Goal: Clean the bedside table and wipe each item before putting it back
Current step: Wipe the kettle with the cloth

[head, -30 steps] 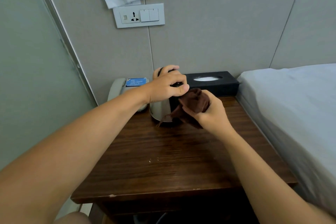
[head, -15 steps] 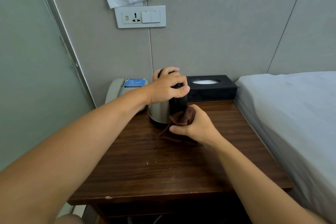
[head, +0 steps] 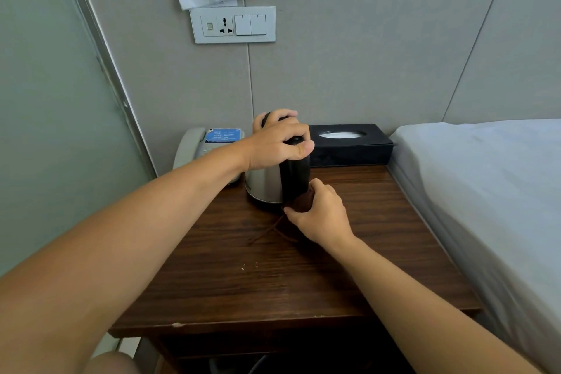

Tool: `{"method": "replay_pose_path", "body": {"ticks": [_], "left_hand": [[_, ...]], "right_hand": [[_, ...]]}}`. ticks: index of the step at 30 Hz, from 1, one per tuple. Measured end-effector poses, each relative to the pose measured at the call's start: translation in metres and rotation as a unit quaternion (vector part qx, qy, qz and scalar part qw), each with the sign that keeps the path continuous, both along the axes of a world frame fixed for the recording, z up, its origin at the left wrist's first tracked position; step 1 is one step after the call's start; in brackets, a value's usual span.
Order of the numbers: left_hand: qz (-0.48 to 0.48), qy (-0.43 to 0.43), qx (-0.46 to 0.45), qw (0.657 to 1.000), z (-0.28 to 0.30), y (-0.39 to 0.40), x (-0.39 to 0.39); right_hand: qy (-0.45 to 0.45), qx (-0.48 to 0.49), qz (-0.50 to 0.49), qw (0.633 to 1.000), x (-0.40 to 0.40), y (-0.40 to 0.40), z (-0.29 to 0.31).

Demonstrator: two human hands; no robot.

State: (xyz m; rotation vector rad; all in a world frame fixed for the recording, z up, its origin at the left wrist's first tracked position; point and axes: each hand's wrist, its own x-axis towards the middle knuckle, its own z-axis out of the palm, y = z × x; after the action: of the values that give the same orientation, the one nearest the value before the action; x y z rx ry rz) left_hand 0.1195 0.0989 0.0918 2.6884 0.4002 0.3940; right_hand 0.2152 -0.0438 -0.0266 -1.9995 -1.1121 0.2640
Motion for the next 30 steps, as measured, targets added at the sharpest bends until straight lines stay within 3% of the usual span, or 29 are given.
{"method": "replay_pose_path", "body": {"ticks": [5,9,14,22,26,30], "left_hand": [[-0.002,0.014,0.003,1.0,0.0,0.001,-0.002],[0.001,0.014,-0.01,1.0,-0.001,0.002,-0.003],[0.005,0.009,-0.036,0.999,-0.002,0.002,-0.002],[-0.024,-0.006,-0.064,0.998,0.003,0.007,0.005],[-0.09,-0.018,-0.146,0.985,0.011,0.015,0.003],[-0.098,-0.053,-0.196,0.974,0.01,0.015,0.003]], "right_hand": [[-0.105,0.044,0.023,0.993,0.005,-0.006,0.003],[-0.138,0.087,0.066,0.984,0.017,-0.01,0.007],[-0.257,0.029,0.101,0.961,0.04,-0.015,0.014],[-0.137,-0.005,0.094,0.986,0.052,-0.044,0.027],[-0.114,0.038,0.076,0.99,0.06,-0.062,0.027],[-0.087,0.068,0.062,0.992,0.067,-0.073,0.022]]}}
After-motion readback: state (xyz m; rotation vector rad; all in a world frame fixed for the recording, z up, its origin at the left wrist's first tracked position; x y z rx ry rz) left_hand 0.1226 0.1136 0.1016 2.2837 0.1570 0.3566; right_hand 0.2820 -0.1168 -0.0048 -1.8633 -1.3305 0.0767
